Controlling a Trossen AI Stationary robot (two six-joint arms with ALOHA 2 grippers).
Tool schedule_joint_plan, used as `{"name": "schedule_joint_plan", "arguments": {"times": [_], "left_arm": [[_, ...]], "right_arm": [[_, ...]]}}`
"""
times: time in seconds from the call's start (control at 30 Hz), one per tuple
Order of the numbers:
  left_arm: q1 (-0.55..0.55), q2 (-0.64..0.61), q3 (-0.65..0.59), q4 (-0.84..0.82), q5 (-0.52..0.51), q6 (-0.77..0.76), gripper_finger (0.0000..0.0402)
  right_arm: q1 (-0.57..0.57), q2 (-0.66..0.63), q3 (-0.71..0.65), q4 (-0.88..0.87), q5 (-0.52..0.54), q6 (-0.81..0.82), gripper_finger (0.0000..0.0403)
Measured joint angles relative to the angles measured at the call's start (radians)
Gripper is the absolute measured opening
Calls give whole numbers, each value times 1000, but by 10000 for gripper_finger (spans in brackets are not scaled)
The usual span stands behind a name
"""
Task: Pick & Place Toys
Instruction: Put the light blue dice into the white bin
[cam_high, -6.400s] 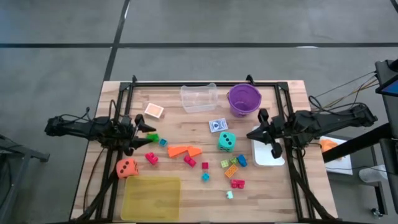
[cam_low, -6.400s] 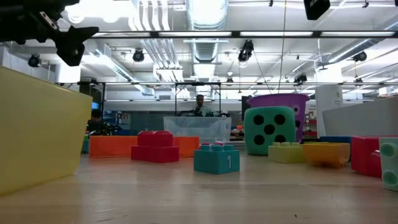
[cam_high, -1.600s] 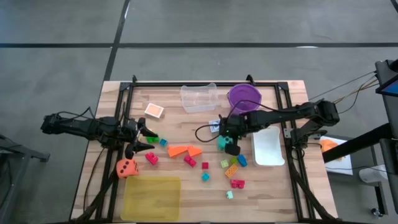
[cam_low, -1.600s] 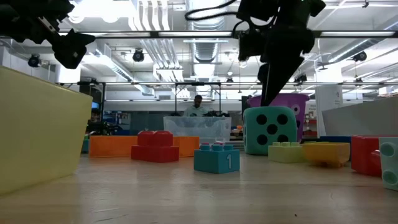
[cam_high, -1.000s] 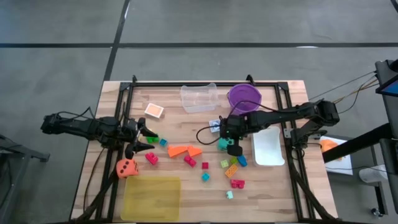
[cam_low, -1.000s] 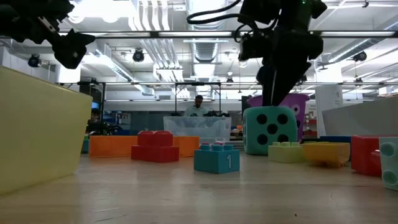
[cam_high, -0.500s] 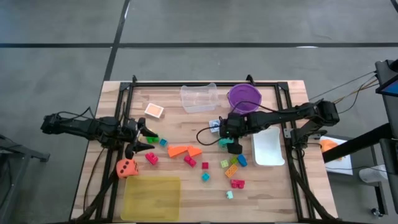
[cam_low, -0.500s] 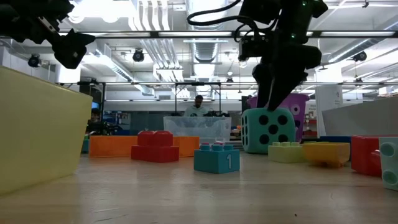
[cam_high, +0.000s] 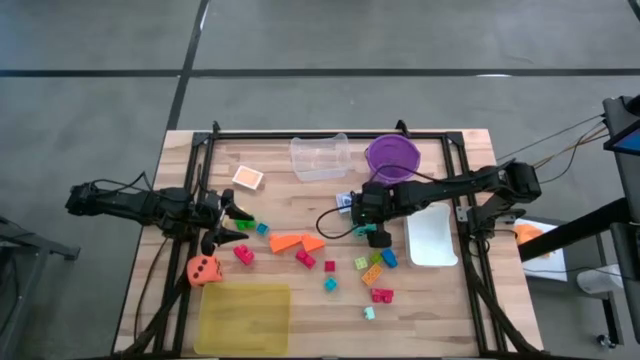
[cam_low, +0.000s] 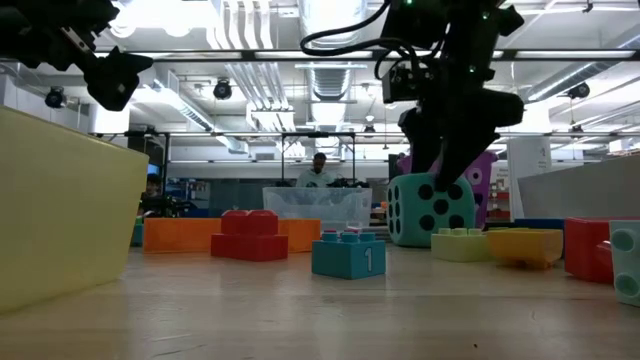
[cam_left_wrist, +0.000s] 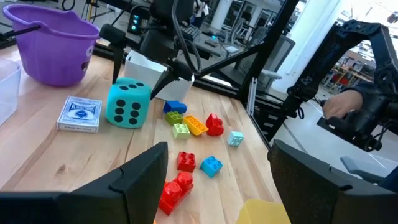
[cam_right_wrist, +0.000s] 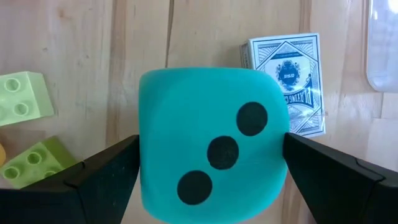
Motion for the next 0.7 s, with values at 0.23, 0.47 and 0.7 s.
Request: {"name": "schedule_joint_plan", "arguments": {"times": [0.23, 0.47, 0.7], "left_arm": [[0, 0, 0, 0, 0, 0, 274], [0, 0, 0, 0, 0, 0, 274], [0, 0, 0, 0, 0, 0, 274]], "right_arm": [[0, -5, 0, 2, -1, 12, 379], [-1, -32, -4, 6, -2, 38, 379], [-1, -47, -5, 5, -25, 91, 379]]}}
